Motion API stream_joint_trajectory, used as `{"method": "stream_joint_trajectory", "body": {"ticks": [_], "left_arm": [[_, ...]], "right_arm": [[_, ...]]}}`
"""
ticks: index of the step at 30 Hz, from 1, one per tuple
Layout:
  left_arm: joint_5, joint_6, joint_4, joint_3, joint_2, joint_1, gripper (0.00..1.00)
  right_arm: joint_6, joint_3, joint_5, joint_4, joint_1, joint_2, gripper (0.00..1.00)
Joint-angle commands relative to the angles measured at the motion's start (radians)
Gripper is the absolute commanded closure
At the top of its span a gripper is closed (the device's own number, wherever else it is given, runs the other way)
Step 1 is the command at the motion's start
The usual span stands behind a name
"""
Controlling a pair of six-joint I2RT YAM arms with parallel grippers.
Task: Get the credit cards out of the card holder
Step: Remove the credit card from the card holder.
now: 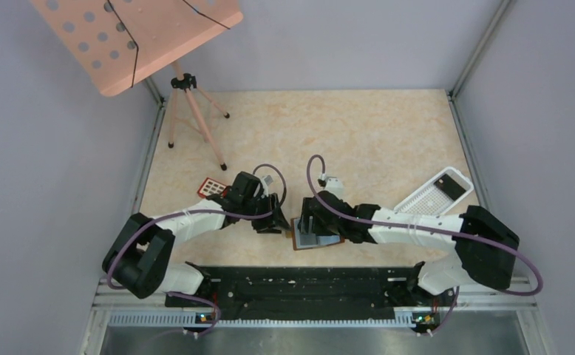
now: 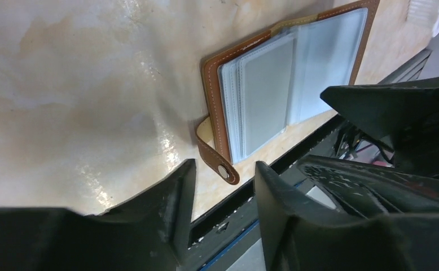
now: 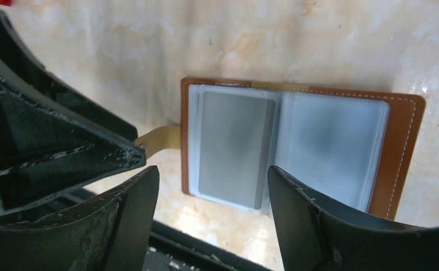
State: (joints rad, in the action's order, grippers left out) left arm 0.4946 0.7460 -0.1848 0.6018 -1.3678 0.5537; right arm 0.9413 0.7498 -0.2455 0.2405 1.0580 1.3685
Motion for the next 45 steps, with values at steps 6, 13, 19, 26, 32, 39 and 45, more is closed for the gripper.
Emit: {"method": "stream_joint_trajectory", "body": {"ticks": [6, 13, 19, 26, 32, 39, 45], "left_arm": [[0.052, 0.025, 0.116, -0.052, -0.016, -0.003, 0.82], [0.062, 0.026, 0.115, -0.055, -0.008, -0.003, 1.00], [0.055, 0.029, 0.113, -0.057, 0.002, -0.005, 1.00], [0.049, 0.023, 0.102, -0.057, 0.006, -0.004, 1.00], [0.032, 0.009, 0.076, -0.051, 0.008, -0.004, 1.00], [0.021, 0.002, 0.057, -0.043, 0.010, -0.004, 1.00], [0.018, -0.002, 0.048, -0.041, 0.014, -0.004, 1.00]], "right_arm": [[-0.017, 0.065, -0.196, -0.014, 0.051, 0.139, 0.26], [0.001, 0.064, -0.235, -0.021, 0.072, 0.182, 0.25], [0.007, 0.069, -0.256, -0.007, 0.083, 0.211, 0.26], [0.010, 0.048, -0.267, -0.011, 0.084, 0.189, 0.38], [0.017, 0.036, -0.273, -0.011, 0.083, 0.161, 0.41], [0.027, 0.031, -0.308, 0.032, 0.083, 0.133, 0.42], [0.035, 0.028, -0.337, 0.078, 0.084, 0.093, 0.41]]}}
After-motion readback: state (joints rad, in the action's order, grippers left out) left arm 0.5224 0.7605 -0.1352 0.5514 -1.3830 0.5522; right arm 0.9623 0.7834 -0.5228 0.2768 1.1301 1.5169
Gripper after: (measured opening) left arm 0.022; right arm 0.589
